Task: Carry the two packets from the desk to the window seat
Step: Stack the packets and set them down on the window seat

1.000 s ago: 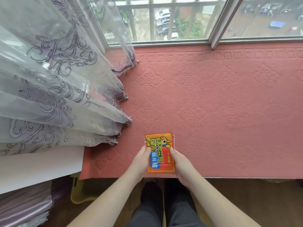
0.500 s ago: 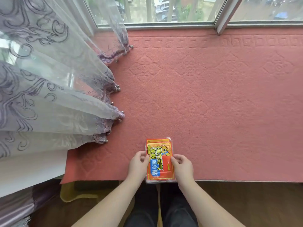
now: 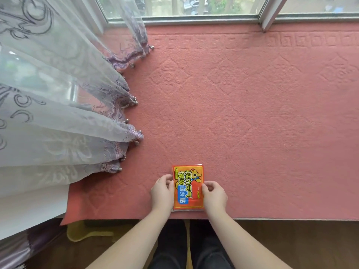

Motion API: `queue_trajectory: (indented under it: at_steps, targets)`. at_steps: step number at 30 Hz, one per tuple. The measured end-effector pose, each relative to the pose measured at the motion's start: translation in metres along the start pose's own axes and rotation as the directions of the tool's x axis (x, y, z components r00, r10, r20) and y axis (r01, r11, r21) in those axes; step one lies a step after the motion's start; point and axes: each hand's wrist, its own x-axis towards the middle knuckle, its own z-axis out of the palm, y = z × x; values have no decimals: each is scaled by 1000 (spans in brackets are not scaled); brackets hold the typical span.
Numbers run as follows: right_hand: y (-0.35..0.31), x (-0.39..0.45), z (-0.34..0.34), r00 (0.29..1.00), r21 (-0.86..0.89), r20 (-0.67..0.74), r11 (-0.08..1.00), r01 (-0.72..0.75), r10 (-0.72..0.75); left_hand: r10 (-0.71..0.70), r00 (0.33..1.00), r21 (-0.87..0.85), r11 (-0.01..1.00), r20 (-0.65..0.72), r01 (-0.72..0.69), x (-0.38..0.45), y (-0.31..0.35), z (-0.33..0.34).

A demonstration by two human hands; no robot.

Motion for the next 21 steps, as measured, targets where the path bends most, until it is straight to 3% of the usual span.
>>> queue_trajectory:
  at_steps: [8, 21]
  targets:
    - [-8, -3, 2, 1000, -122, -20, 993, 6, -8, 29, 999, 54, 998, -22, -28, 1, -3, -1]
    - [-14, -20, 19, 993, -80, 65, 993, -91, 97, -64, 998, -14, 998, 30, 64, -8, 5, 9]
